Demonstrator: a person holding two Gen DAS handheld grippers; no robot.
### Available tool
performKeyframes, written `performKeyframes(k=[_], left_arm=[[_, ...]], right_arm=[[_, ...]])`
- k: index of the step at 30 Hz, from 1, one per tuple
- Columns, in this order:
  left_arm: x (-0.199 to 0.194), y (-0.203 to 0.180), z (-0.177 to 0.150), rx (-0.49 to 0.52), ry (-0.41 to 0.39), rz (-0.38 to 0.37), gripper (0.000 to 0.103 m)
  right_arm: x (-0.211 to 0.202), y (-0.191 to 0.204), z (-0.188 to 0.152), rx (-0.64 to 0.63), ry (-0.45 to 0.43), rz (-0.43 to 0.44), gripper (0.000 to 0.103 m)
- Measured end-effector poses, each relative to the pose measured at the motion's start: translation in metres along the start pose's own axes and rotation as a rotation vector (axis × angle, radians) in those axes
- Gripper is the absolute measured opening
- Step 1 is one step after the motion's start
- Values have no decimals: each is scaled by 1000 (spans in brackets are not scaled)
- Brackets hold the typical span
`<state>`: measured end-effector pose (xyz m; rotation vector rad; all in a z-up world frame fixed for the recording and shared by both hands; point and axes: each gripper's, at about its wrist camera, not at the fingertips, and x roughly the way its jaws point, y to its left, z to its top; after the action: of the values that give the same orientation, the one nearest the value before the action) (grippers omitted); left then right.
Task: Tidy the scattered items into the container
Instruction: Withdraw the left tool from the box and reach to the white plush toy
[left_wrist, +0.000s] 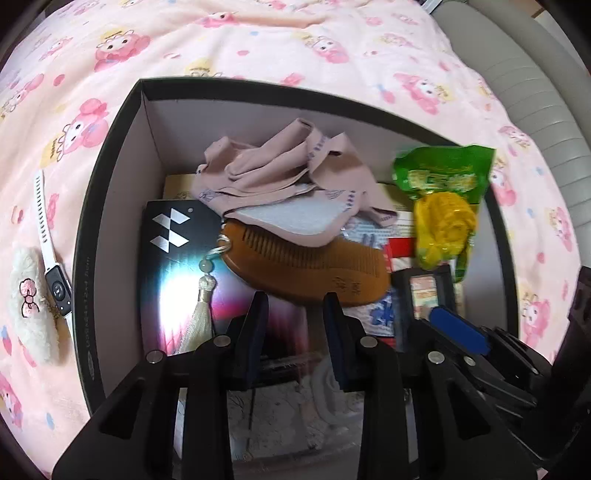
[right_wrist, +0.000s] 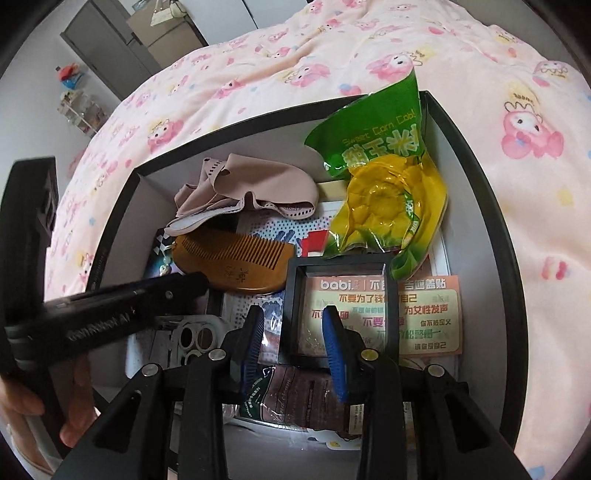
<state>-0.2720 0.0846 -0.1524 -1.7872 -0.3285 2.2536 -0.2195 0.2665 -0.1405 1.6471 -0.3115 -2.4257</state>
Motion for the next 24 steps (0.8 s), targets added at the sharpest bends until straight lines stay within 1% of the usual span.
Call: performKeyframes(k=[3, 6, 8, 9, 10, 12, 14, 16, 17, 19, 21, 24], left_arm=[[-12, -4, -11, 27, -17, -55, 29], [-29, -9, -25, 58, -50, -98, 30], [-42, -11, -35, 70, -75, -116, 35], [-51, -12, -41, 77, -93, -130, 36], [-57, -12, -42, 83, -104, -137, 35], [-72, -10, -57, 90, -135, -137, 36], [-85, -6, -67, 90, -154, -156, 36], [-97, -1, -80, 88, -162, -188, 39], [-102, 3, -87, 87, -166, -182, 39], [-115, 15, -104, 91, -180, -138, 39], [-118, 26, -113, 87, -182, -118, 39], [-125, 48, -126, 62, -188, -122, 39]], right_arm=[[-7, 3, -2, -6, -25, -29, 29], [-25, 13, -8, -22, -73, -15, 29], [-36, 23, -16, -47, -104, -9, 29], [-40, 29, -20, -63, -115, -11, 29], [-45, 36, -26, -84, -126, -17, 29], [-52, 47, -35, -116, -143, -33, 29], [-58, 59, -42, -154, -156, -31, 29], [-65, 74, -54, -211, -182, -22, 29], [-66, 82, -60, -238, -201, -20, 29], [-65, 101, -75, -292, -253, -31, 29], [-62, 115, -88, -315, -261, -11, 29], [-55, 129, -100, -310, -250, 51, 29]])
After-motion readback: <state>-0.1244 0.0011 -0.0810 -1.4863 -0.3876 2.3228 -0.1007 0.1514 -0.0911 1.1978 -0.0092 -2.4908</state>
